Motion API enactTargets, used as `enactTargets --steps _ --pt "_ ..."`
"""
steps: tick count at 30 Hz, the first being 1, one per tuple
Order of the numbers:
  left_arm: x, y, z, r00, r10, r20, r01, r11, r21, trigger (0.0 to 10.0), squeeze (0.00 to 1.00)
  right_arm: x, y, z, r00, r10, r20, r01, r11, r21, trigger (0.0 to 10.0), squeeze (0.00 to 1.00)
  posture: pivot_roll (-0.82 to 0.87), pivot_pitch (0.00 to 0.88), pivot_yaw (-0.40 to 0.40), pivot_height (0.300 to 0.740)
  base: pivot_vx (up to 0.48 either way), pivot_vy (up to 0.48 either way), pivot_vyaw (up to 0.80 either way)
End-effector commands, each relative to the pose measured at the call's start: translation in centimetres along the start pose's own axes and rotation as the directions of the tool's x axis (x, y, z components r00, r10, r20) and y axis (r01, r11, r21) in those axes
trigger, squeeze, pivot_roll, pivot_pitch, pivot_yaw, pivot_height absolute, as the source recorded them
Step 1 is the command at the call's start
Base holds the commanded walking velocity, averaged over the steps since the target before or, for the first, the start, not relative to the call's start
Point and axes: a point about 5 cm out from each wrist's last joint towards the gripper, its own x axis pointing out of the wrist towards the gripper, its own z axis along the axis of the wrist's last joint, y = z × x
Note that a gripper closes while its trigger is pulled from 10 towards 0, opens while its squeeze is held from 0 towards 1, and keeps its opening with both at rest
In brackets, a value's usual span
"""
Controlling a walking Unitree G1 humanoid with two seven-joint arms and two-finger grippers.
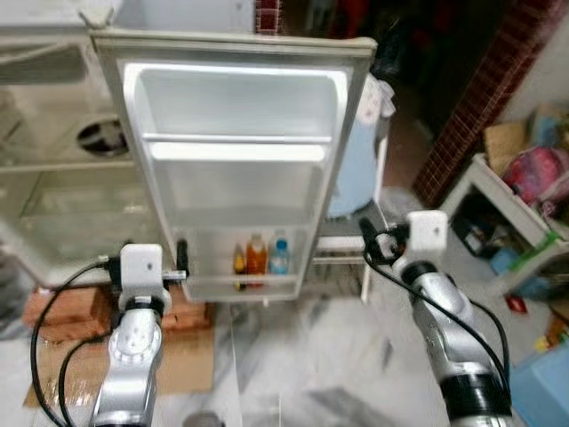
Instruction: Restocking fridge
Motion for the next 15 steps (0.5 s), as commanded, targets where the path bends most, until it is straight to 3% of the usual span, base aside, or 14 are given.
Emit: enactTargets --steps 1,3,7,10,15 --pt "-0.1 0.7 -0.3 0.999 0.032 -0.017 -0.031 0.999 0.004 10.0 0.0 0.6 1.0 0.6 0.999 0.03 0.023 -0.03 1.0 0.007 10.0 0.0 0.05 0.0 -0.062 0.74 0.48 0.0 0.78" --pt "-0.3 0.5 -0.4 0.999 0.026 -0.019 -0.026 1.0 0.004 10.0 0.0 0.8 1.0 0.7 0.999 0.029 0.027 -0.029 1.0 0.009 10.0 0.0 0.06 0.0 -0.062 0.74 0.48 0.0 0.78" --pt "-0.5 0.0 -0.5 1.0 0.014 -0.025 -0.014 1.0 0.01 10.0 0.0 1.1 1.1 0.9 0.999 0.026 0.039 -0.026 0.999 0.019 10.0 0.0 0.06 0.0 -0.062 0.74 0.455 0.0 0.0" --pt "-0.5 -0.4 -0.6 0.999 0.01 -0.033 -0.011 1.0 -0.001 10.0 0.0 1.1 1.1 0.9 0.999 0.026 0.041 -0.027 1.0 0.016 10.0 0.0 0.06 0.0 -0.061 0.74 0.374 -0.296 0.0" --pt "-1.0 -1.1 -0.9 0.999 -0.012 -0.045 0.012 1.0 0.004 10.0 0.0 0.8 0.6 0.7 0.999 0.025 0.035 -0.025 1.0 0.008 10.0 0.0 0.06 0.0 -0.062 0.74 0.0 0.0 0.0"
